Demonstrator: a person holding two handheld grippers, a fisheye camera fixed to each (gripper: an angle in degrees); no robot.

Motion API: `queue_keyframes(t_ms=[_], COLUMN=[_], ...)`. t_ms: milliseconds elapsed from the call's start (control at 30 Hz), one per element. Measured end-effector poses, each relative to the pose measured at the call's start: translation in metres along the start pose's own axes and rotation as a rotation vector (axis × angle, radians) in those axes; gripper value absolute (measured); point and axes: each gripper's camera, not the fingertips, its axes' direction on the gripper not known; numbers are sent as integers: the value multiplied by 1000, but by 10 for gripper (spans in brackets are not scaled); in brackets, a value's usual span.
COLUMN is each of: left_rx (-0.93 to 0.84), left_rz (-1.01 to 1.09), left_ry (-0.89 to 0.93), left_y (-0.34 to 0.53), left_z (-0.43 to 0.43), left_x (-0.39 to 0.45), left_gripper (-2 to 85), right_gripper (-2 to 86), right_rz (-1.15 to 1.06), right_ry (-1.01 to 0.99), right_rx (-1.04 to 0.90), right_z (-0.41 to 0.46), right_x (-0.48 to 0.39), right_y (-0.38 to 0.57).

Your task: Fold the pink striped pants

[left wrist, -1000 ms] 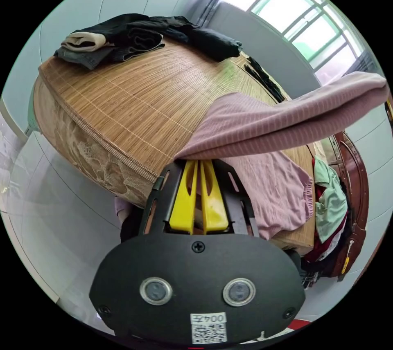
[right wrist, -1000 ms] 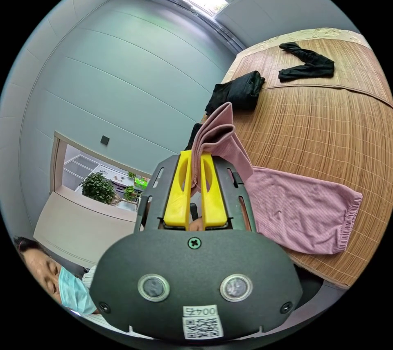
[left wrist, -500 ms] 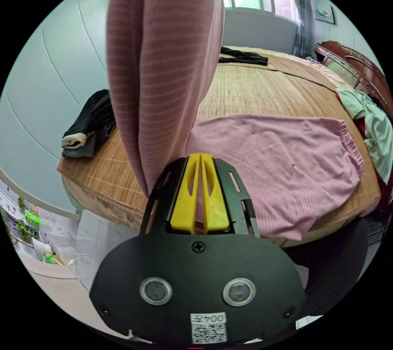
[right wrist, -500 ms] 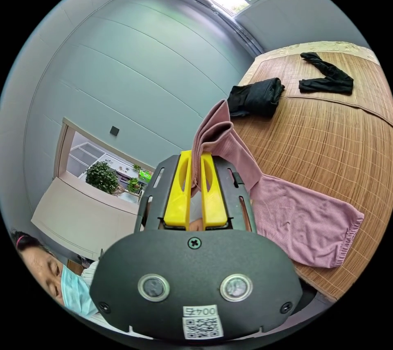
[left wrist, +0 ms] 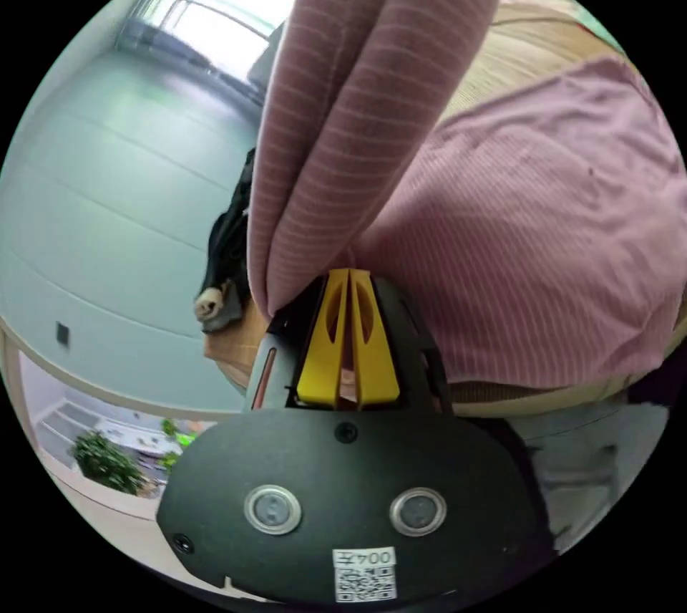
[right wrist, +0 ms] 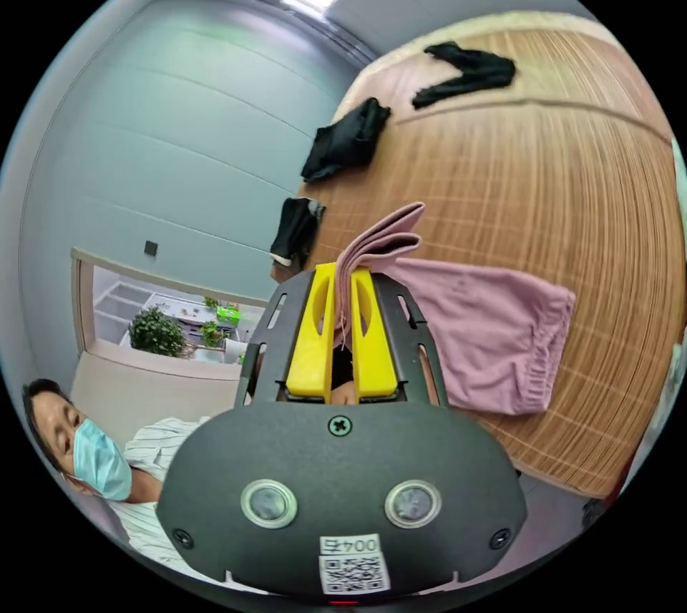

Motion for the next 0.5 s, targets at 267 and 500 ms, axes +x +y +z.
queue_keyframes(t_ms=[267,500], left_rx=[159,229], left_rz=[196,223], left_ry=[-126,-50], left_y=[12,49], left_z=[-29,-36], left_x=[37,20], left_gripper=[9,9], right_gripper=[48,48], right_rz=[186,15], right_ry=[-95,-28], right_rx=[-1,-15], right_z=[3,-13], right_x=[91,52], right_y=[27,25])
